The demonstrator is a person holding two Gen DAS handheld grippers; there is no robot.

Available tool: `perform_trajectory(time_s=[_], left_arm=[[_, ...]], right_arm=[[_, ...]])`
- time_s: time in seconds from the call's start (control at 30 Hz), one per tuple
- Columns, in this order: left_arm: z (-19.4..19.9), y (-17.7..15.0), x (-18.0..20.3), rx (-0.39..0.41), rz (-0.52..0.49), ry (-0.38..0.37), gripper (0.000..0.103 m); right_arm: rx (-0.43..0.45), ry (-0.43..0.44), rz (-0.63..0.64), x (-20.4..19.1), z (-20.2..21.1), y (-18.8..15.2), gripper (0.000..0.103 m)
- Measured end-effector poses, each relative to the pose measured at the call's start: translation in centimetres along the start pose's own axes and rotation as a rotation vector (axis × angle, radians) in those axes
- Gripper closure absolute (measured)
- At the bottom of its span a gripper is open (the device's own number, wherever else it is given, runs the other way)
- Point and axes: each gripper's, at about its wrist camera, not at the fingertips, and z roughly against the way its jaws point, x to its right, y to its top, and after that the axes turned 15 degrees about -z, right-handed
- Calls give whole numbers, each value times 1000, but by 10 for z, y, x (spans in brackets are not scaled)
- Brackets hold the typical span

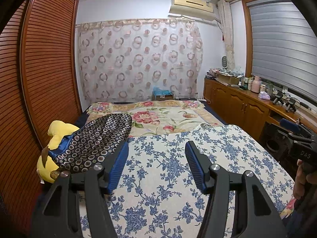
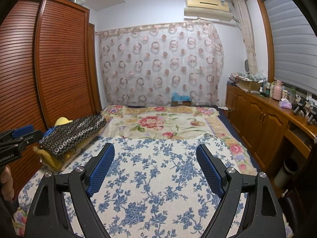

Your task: Fold small clothes

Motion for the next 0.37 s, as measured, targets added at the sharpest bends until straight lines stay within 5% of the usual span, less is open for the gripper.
perform_trajectory(time_s=[0.37], left_arm=[[0,0,0,-1,1,1,44]], right_arm=[[6,-3,-1,5,-1,-1,17]])
